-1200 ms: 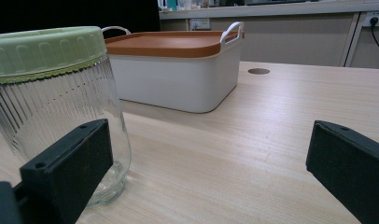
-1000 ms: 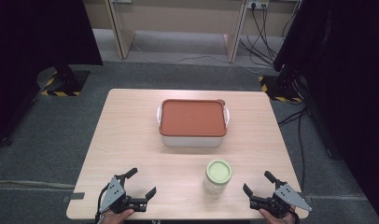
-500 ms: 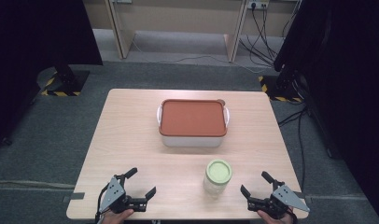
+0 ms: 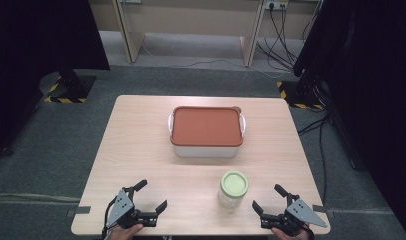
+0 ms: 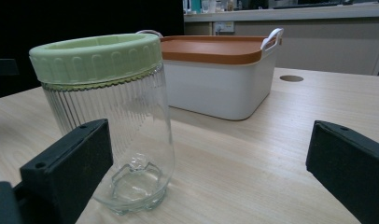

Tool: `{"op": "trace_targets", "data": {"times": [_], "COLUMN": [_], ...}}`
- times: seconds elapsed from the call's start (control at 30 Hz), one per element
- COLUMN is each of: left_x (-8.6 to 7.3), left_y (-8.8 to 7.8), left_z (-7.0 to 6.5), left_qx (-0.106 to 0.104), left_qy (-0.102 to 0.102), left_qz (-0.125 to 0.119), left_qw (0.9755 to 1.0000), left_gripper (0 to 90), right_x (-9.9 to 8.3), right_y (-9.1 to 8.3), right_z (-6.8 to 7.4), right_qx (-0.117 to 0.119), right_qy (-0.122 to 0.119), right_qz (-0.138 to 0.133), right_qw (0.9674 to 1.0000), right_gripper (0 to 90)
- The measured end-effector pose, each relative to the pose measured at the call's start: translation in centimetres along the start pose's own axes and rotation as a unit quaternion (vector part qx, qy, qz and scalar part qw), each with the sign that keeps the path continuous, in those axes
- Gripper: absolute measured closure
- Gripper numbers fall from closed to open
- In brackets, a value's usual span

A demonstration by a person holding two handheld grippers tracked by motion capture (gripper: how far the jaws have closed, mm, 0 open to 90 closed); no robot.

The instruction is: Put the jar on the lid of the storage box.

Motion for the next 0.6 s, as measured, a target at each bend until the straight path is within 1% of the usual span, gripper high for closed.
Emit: {"op": "trace_targets", "data": {"times": [0.2, 0.6], "left_x": [0.0, 0.0], "left_y": [0.0, 0.0], "left_z": [0.0, 0.0], "left_qx": [0.000, -0.002], "left_qy": [-0.001, -0.003], "left_qz": [0.000, 0.000], "left_qw": [1.0000, 1.0000], "left_gripper": [0.2, 0.2], "right_x": [0.0, 0.2], "right_y": [0.0, 0.5], "right_z": [0.3, 1.1], "right_qx": [0.006, 0.022], "right_qy": [0.001, -0.007], "right_qz": [0.001, 0.006], "right_qw": [1.0000, 0.9997], "right_gripper": [1.0, 1.0]}}
Point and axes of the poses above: each handheld gripper's, and its own axes: y roughly forward along the jaws, x roughly out of its top, z roughly to its left, the point moved 1 cm from there along y, roughly forward along the jaws, and after that the axes turned 11 degrees about z, right-handed, at the moved point
